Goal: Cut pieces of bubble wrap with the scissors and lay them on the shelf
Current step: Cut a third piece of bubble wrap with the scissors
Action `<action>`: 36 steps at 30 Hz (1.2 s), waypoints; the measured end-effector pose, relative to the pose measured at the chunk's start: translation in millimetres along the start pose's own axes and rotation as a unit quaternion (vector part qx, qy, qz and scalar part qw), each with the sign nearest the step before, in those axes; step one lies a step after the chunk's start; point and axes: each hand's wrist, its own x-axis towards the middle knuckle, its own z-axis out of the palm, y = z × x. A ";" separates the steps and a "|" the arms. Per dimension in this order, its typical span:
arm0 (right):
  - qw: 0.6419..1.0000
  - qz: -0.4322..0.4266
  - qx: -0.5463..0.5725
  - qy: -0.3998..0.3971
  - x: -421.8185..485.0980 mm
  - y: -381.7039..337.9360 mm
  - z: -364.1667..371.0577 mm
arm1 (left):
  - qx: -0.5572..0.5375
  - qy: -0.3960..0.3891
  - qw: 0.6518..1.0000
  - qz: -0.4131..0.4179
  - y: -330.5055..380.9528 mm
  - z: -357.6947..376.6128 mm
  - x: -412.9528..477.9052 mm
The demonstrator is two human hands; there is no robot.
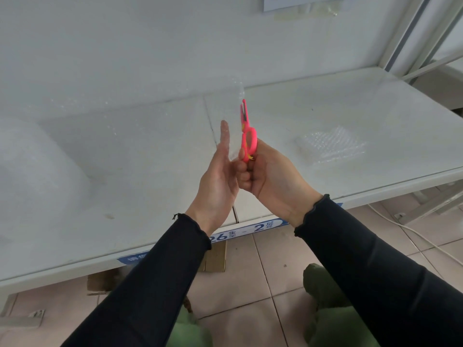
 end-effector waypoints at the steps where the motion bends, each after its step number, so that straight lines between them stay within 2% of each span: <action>1: 1.000 -0.001 0.004 0.002 1.2 -1.2 -0.9 | -0.004 0.002 1.000 0.001 -2.3 -1.9 0.0; 7: 1.000 0.004 0.014 0.012 4.3 -1.8 -2.4 | 0.075 -0.004 0.996 0.054 -8.7 -10.1 -6.2; 14: 1.000 0.009 0.007 0.018 7.2 -15.1 -7.9 | 0.048 -0.026 0.998 0.006 -7.2 -2.7 -5.4; 36: 0.999 -0.018 0.030 0.039 19.8 -29.7 -22.0 | 0.110 -0.039 0.993 -0.008 -26.1 -4.3 -8.7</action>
